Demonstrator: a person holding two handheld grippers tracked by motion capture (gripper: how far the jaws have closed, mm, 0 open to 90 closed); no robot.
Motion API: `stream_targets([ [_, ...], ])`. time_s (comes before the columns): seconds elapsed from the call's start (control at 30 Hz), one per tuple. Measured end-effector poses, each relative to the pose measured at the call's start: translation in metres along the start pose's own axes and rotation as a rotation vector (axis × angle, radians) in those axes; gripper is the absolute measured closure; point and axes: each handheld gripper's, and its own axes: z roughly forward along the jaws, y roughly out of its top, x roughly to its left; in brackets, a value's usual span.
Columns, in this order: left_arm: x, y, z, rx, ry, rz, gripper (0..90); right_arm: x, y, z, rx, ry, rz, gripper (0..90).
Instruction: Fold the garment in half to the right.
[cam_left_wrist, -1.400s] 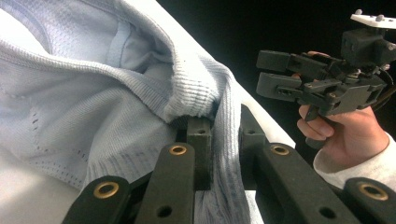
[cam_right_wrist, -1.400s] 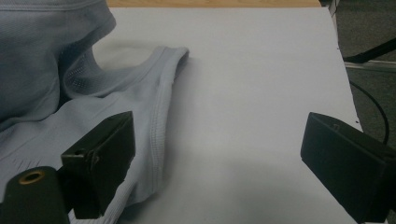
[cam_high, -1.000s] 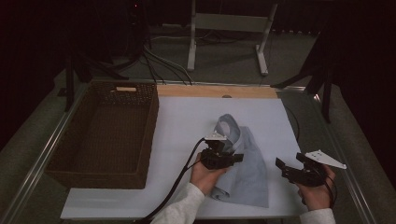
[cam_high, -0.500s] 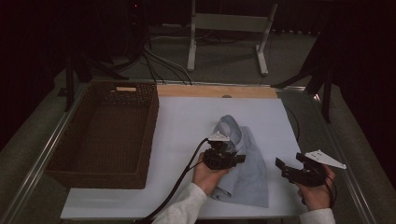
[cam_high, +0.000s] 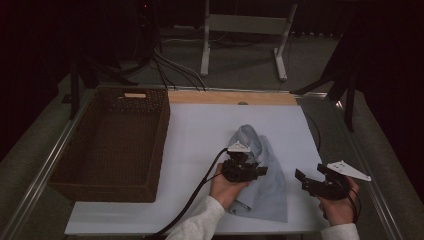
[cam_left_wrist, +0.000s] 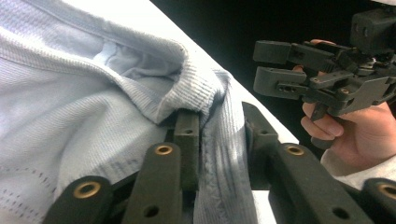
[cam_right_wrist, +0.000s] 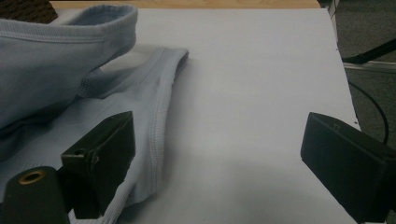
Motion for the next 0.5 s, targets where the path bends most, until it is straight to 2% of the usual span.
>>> stream_targets([
  [0.1, -0.0006, -0.0001, 0.0005, -0.009, -0.005, 0.0, 62.6, -0.0003, -0.0001, -0.0001, 0.0, 0.0, -0.001, 10.3],
  [0.3, -0.0002, 0.0008, 0.0003, -0.026, -0.018, 0.007, 52.1, -0.0004, -0.0001, -0.0001, 0.0, 0.0, -0.001, 10.3],
  [0.5, 0.0005, 0.0018, -0.0021, -0.034, 0.008, 0.013, 41.4, 0.0002, -0.0001, 0.0001, 0.0, 0.001, 0.0, 10.3],
])
